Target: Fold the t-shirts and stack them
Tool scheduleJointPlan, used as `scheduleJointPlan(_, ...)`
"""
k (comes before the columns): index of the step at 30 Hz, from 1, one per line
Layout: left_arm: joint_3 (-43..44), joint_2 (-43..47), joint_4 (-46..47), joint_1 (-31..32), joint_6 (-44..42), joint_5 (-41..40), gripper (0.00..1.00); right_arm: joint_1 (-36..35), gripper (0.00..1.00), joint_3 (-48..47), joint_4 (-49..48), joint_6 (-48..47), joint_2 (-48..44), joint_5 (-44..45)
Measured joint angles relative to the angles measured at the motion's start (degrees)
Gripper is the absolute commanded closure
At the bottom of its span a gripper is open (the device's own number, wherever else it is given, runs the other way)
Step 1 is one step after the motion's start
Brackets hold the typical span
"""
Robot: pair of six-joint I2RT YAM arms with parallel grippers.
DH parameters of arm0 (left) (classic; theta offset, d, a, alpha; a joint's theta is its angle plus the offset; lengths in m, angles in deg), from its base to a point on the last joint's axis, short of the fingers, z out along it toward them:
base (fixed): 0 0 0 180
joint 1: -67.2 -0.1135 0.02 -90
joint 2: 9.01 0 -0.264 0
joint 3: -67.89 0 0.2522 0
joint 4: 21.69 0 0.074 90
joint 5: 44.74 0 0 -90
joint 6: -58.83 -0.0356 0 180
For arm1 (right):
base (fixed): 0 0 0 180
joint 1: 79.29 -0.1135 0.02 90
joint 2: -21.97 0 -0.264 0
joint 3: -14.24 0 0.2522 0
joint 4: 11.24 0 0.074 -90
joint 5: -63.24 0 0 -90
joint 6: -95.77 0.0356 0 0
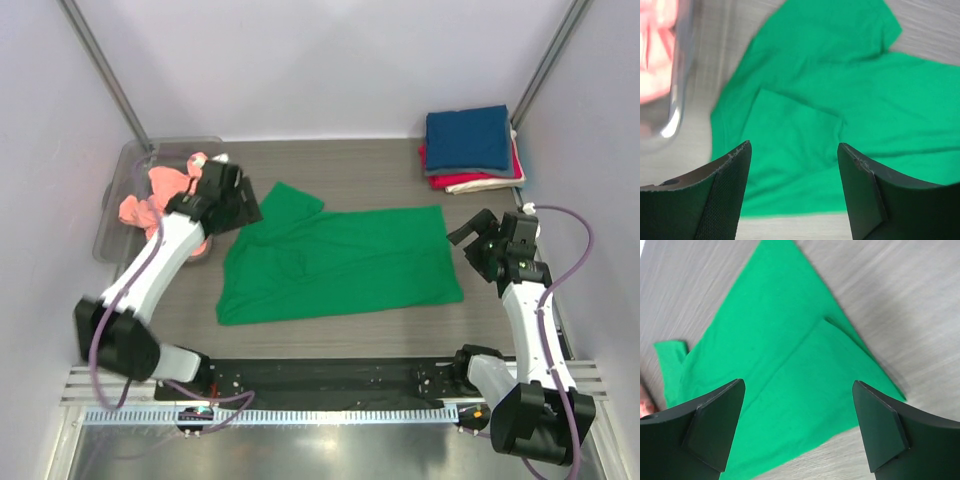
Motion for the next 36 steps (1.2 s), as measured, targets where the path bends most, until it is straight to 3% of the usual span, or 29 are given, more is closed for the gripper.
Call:
scheduleJointPlan(12,44.7,-46.8,3.8,-5.6,-14.9,3.0,0.30,0.0,0.07,0.0,-4.0,-2.8,2.3,-7.5)
scheduleJointPlan(19,58.7,-64.1,3.0,-5.9,-17.0,8.2,0.31,-0.9,0.07,0.1,-5.1,-3.3,4.2,-9.4)
scheduleJointPlan(23,63.9,-72.1,3.0,-5.9,-16.7,10.8,0.33,-1.3,0.07,0.1,-5.9,-3.6,5.7,-9.5)
scheduleJointPlan(27,67.2,-73.3,3.6,-5.9,-16.3,11.8,0.39,-1.6,0.07,0.1,-6.8,-3.6,7.9,-9.5)
scheduleJointPlan(30,66.1,-73.4,4.3,-5.9,-15.3,12.3,0.50,-2.6,0.07,0.1,-8.0,-3.2,9.6,-9.2)
scheduleJointPlan(34,62.4,-72.6,7.4,-5.9,-14.5,13.0,0.54,-6.2,0.07,-0.2,-10.6,-1.8,13.0,-7.1)
scheduleJointPlan(36,60.2,-71.5,9.3,-6.0,-14.4,13.2,0.60,-8.7,0.06,-1.5,-11.2,-1.5,16.6,-5.5)
